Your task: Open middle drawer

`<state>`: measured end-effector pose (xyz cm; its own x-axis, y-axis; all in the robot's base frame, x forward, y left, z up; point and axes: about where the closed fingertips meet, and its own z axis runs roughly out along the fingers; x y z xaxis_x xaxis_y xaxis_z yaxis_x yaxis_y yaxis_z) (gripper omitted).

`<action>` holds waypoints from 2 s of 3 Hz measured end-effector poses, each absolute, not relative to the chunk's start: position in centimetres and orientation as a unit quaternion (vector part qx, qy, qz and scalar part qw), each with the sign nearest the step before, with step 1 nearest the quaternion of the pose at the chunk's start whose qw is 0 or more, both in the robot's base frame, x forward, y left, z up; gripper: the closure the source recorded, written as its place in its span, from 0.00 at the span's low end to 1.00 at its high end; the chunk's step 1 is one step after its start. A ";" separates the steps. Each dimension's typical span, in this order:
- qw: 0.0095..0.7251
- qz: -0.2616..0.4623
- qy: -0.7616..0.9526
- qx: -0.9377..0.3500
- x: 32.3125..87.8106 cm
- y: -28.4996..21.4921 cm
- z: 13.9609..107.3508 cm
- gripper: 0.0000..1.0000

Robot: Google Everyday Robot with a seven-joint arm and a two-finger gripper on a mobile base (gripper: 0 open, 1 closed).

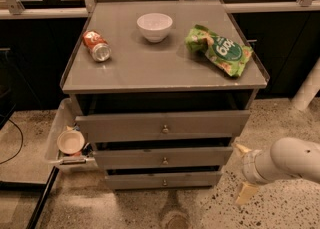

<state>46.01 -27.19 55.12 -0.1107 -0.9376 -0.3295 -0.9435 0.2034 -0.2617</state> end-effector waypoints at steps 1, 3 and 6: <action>0.265 0.010 0.723 -0.638 47.3 -26.6 52.6 0.00; 0.334 0.036 0.656 -0.676 48.8 -25.4 49.0 0.00; 0.357 0.075 0.635 -0.681 50.6 -23.3 47.0 0.00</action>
Offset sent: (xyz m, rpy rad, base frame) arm 0.0302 0.0229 -0.0615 0.1886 -0.2839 0.2407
